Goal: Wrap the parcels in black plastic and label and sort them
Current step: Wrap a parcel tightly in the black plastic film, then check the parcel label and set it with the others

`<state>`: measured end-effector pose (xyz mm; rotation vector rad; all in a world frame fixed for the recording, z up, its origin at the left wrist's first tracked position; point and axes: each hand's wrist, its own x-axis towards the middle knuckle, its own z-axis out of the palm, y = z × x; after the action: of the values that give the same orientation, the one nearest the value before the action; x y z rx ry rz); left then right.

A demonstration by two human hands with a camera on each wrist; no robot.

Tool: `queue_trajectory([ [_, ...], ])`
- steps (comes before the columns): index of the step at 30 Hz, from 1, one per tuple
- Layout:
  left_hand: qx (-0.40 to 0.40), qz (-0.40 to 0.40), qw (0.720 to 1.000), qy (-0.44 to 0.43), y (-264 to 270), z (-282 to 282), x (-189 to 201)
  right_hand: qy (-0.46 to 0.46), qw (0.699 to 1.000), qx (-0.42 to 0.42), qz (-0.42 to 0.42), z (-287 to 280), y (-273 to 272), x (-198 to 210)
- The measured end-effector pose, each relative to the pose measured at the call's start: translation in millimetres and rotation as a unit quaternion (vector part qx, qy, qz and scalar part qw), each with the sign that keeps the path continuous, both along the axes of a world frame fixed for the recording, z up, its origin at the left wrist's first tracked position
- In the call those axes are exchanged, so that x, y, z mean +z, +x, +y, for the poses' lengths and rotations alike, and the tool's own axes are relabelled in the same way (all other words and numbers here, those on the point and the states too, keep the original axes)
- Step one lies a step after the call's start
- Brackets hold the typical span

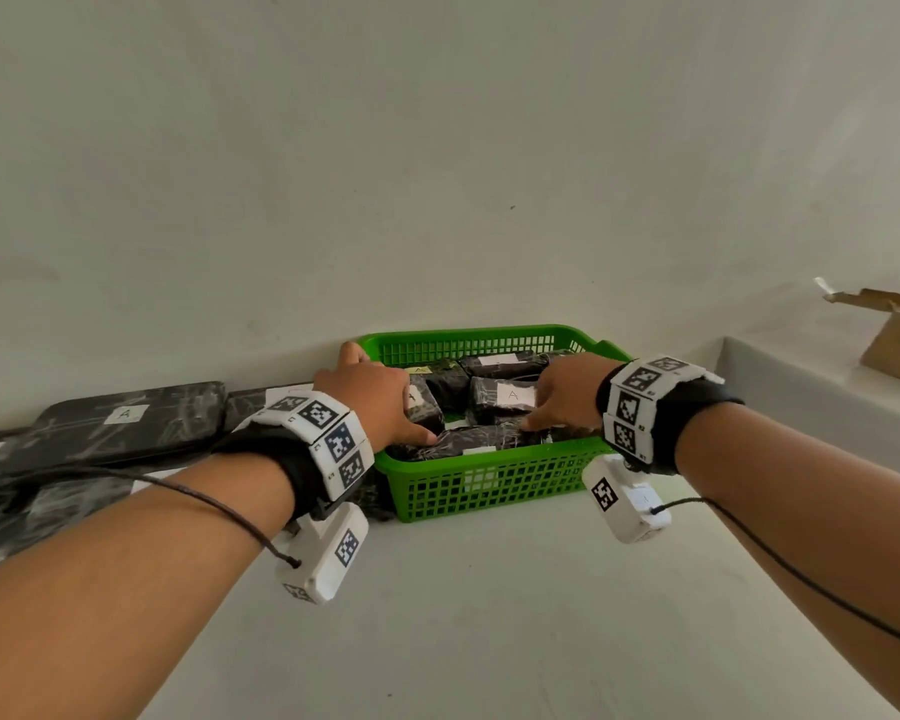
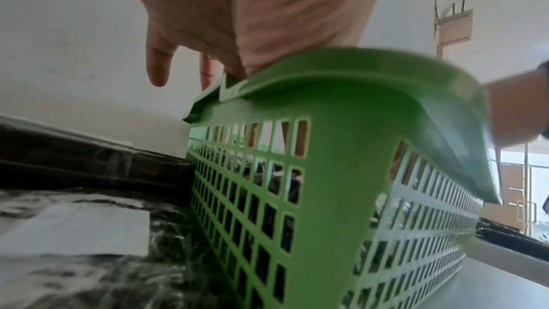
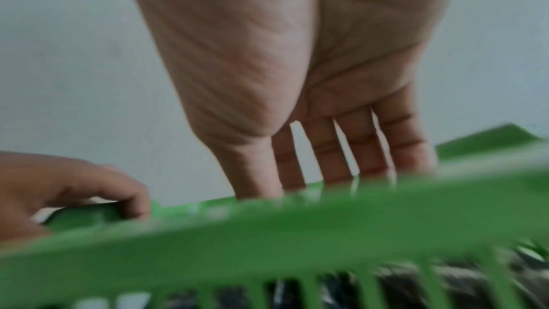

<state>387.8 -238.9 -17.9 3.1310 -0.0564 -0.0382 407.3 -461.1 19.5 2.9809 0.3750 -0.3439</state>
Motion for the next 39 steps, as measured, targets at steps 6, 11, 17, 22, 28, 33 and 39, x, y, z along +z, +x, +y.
queue_trajectory([
  [6,-0.042,-0.018,0.997,-0.065,-8.9,2.8,4.0,0.035,0.997,0.072,0.005,31.7,-19.7,9.8],
  [11,-0.088,-0.139,0.957,-0.24,-56.4,47.7,16.9,0.157,0.977,0.133,-0.05,85.6,-51.8,28.3],
  [17,0.049,-0.093,0.984,-0.147,-152.6,158.9,40.4,0.216,0.953,0.211,0.017,198.4,-120.8,15.7],
  [22,0.173,-0.076,0.971,-0.146,-237.9,256.4,33.7,0.188,0.941,0.258,0.114,300.1,-175.6,-29.6],
  [28,0.252,-0.016,0.956,-0.149,-281.9,341.2,-1.4,0.14,0.955,0.234,0.116,371.7,-219.1,-64.2],
  [33,0.25,0.016,0.961,-0.114,-260.0,365.9,-12.5,0.091,0.958,0.247,0.109,383.5,-231.2,-59.9],
  [39,0.292,-0.034,0.953,-0.078,-212.9,417.7,-18.9,0.088,0.962,0.245,0.08,403.3,-231.9,-59.8],
])
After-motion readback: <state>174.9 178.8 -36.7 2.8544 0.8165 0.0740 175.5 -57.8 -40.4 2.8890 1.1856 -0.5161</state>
